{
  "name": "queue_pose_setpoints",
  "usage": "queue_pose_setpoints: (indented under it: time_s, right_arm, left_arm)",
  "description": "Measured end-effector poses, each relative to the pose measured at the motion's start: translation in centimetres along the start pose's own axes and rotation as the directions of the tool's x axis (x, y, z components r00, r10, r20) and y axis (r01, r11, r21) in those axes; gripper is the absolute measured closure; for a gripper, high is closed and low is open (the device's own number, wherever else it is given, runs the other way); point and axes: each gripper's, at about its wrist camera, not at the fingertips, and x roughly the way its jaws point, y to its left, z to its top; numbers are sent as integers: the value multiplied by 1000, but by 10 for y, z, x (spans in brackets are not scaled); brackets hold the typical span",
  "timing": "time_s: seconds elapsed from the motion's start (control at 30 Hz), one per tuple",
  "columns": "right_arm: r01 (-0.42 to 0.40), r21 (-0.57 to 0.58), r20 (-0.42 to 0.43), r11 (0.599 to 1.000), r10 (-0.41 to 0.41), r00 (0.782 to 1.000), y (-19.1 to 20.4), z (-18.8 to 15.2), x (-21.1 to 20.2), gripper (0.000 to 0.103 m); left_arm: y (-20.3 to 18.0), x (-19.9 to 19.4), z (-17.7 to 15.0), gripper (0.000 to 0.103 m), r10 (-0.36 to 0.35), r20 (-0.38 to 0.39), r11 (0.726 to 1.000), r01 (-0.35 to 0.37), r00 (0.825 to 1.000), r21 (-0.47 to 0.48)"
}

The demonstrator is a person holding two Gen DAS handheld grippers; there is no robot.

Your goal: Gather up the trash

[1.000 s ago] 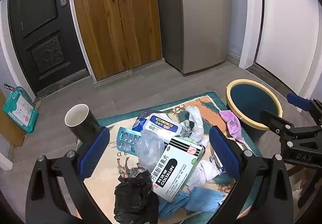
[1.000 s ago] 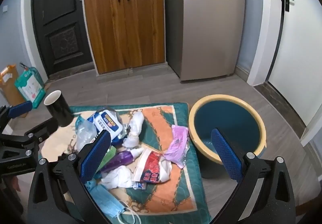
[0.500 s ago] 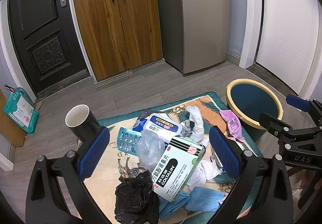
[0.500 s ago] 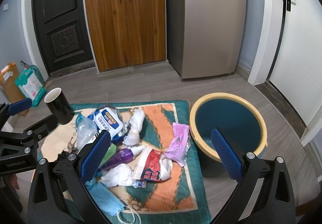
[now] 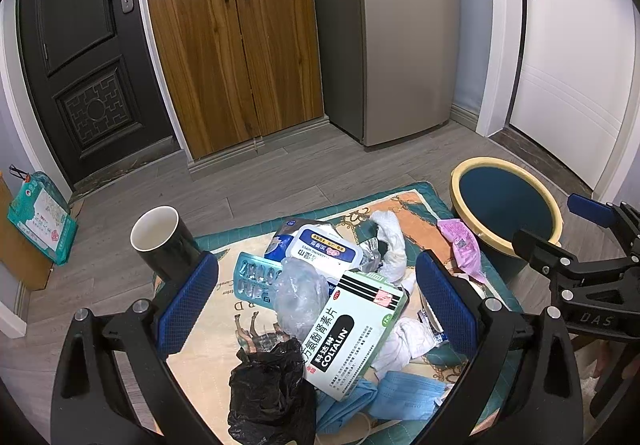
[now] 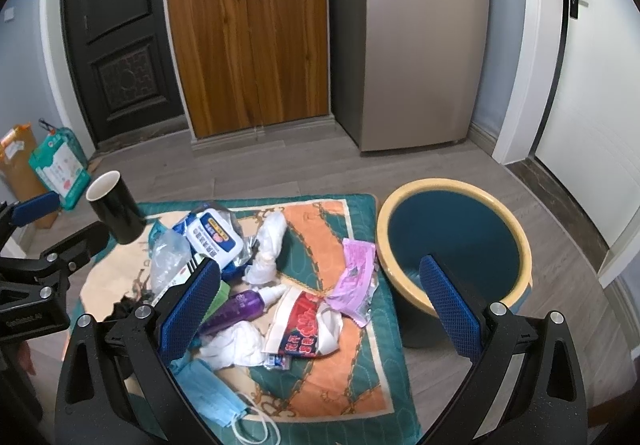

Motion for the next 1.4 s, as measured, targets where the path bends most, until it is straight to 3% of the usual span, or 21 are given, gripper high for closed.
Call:
queue_pose_setpoints:
  time_s: [1.4]
  right_arm:
    - [3,0,-7,1000,-3,1000,-1,0,1,4]
  left_arm:
    - [-1,0,-1,6,3,-8,1000,-3,1000,11]
